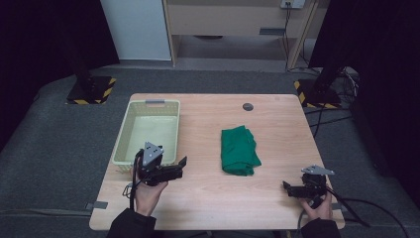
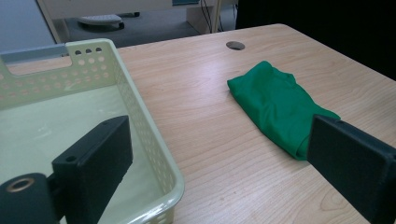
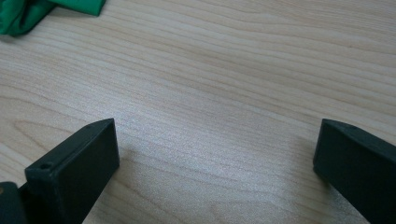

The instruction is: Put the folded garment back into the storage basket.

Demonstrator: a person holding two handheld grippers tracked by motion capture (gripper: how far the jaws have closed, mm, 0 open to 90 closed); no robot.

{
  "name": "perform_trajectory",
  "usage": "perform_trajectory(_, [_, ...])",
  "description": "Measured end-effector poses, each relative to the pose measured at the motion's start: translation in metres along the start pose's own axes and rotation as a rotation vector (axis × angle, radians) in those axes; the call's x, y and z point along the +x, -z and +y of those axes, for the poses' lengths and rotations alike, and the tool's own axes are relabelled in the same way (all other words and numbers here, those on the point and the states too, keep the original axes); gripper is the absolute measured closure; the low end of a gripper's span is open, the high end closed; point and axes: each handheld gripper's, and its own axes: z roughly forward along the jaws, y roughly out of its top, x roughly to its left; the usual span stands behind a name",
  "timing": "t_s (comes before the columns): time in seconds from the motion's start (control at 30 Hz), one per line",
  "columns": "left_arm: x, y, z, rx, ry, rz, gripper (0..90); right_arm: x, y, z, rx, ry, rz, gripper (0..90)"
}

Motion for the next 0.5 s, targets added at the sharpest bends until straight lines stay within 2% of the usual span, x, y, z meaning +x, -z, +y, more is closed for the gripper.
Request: perform_trajectory(0.5, [-0.0052, -0.0063, 0.0068, -0.012, -0.014, -0.014, 6.7, 0.0001, 0.0001, 0.0000, 0.001, -0.002, 0.000, 0.2])
